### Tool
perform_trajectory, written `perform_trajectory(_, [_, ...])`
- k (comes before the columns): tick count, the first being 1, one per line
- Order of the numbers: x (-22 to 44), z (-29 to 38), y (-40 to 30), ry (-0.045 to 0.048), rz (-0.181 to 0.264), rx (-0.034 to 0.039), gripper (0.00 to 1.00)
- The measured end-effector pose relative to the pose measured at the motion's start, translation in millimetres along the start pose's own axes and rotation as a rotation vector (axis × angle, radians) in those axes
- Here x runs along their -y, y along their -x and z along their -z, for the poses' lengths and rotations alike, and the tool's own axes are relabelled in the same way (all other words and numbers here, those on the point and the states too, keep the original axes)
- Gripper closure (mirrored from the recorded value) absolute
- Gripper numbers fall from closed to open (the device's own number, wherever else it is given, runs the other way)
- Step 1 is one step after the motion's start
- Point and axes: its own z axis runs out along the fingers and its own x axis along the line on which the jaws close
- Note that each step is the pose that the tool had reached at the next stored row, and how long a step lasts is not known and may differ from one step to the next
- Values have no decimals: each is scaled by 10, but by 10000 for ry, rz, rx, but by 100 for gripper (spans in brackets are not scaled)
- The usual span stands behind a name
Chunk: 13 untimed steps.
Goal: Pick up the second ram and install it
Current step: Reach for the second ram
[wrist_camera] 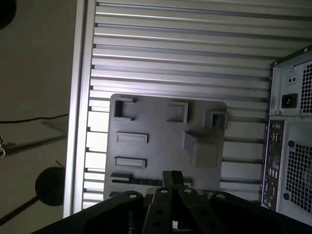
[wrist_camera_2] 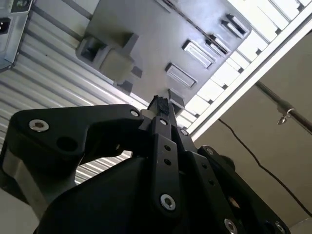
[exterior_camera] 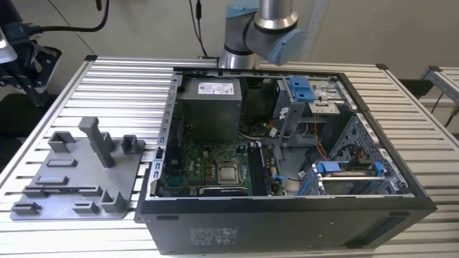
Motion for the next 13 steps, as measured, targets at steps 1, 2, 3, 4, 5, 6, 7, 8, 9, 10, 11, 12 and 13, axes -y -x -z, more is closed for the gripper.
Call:
perform_trajectory(1, [34,-2,-3,0,1,0,89])
perform_trajectory(2, [64,-4,-6,1,1,1,89])
perform_trajectory(3, [96,-6,-9,0,0,0,89])
perform_trajectory(4, [127,-7,-11,0,0,0,89])
perform_trajectory(5, [151,-9,-13,0,0,0,89])
perform_trajectory(6, [170,-11,-16,0,0,-1,89])
perform_trajectory(7, [190,-14,-19,0,0,0,89])
perform_trajectory(8, [209,-15,-22,0,0,0,89])
perform_trajectory(9, [226,-18,-26,0,0,0,89])
perform_trajectory(10, [238,-20,-30,0,0,1,89])
perform_trajectory(11, [253,-22,-33,0,0,0,89])
perform_trajectory(12, [267,-24,-37,1,0,1,89])
perform_trajectory(13, [280,-26,-41,0,0,0,89])
